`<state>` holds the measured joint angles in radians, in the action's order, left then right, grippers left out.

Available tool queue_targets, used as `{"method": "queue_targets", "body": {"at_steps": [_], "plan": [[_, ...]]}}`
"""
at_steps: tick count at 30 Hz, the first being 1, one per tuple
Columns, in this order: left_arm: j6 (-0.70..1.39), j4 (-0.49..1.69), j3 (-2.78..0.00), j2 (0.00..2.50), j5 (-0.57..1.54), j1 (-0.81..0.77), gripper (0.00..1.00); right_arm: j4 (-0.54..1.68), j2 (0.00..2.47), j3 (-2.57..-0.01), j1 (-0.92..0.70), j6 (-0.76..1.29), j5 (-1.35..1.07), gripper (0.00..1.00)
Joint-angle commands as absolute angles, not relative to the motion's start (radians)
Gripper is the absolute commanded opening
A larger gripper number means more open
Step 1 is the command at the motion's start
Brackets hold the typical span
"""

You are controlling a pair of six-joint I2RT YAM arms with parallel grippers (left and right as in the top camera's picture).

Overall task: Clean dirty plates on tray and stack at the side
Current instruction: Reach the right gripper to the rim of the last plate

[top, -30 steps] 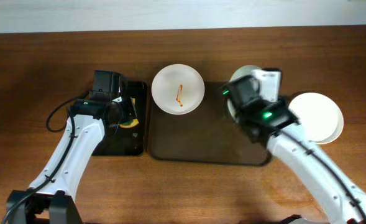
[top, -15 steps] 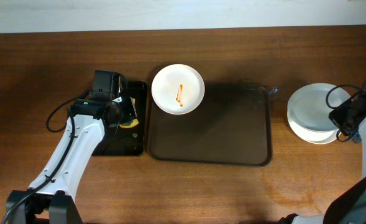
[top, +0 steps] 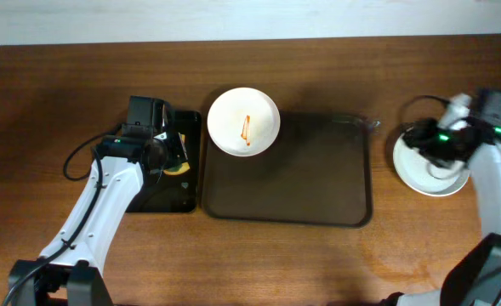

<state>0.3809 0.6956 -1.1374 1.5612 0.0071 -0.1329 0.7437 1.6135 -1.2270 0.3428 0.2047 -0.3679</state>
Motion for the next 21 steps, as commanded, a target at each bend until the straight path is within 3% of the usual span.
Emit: {"method": "queue_targets", "body": {"at_steps": [1, 8, 16, 21], "plan": [[0.365, 0.694, -1.142, 1.548, 0.004, -0.13, 0.0, 0.636, 1.618, -1.242, 0.136, 0.131, -0.433, 0.55], [0.365, 0.694, -1.142, 1.548, 0.004, -0.13, 0.0, 0.395, 1.771, -1.242, -0.213, 0.226, -0.27, 0.61], [0.365, 0.698, -1.142, 1.548, 0.004, -0.13, 0.0, 0.15, 2.013, -1.242, -0.308, 0.362, -0.246, 0.61], [0.365, 0.698, -1.142, 1.548, 0.004, -0.13, 0.0, 0.118, 2.064, -1.242, -0.313, 0.388, -0.25, 0.36]]}}
